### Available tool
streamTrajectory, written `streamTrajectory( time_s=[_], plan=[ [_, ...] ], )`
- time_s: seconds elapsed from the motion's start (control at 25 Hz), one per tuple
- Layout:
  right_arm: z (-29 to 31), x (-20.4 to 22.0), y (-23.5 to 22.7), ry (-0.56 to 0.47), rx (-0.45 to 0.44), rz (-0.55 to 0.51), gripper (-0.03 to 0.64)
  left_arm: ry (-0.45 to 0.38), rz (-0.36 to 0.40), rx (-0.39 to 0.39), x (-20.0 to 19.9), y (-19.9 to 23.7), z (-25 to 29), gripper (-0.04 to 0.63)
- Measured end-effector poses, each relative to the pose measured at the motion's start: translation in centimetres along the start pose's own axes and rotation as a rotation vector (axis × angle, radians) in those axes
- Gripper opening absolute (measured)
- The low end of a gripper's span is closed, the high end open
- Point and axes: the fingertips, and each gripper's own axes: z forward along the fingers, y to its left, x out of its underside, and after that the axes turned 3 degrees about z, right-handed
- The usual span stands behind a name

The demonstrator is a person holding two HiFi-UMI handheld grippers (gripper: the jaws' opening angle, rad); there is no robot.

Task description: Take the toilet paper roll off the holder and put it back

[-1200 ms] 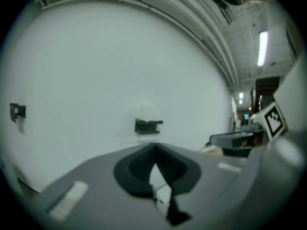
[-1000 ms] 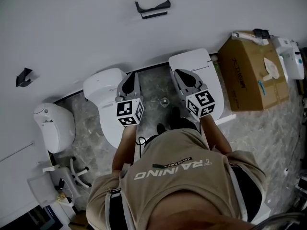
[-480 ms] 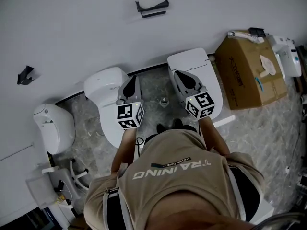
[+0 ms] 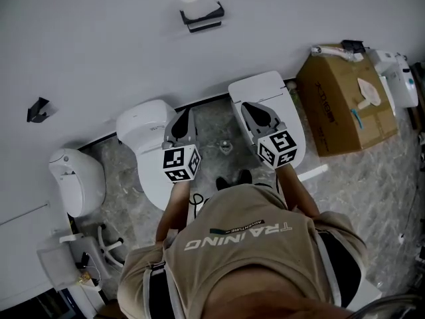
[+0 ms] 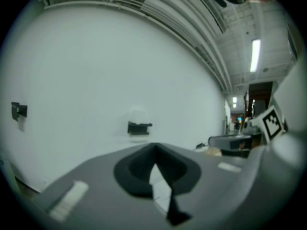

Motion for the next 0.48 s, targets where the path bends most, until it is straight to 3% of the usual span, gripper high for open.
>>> streamTrajectory(
  time_s=[0.48],
  plan=[
    [-0.5, 0.9, -0.8, 0.020, -0.041, -0.006, 0.011, -0.012, 0.010, -0.023, -0.3, -1.8, 0.0, 0.005]
  ],
)
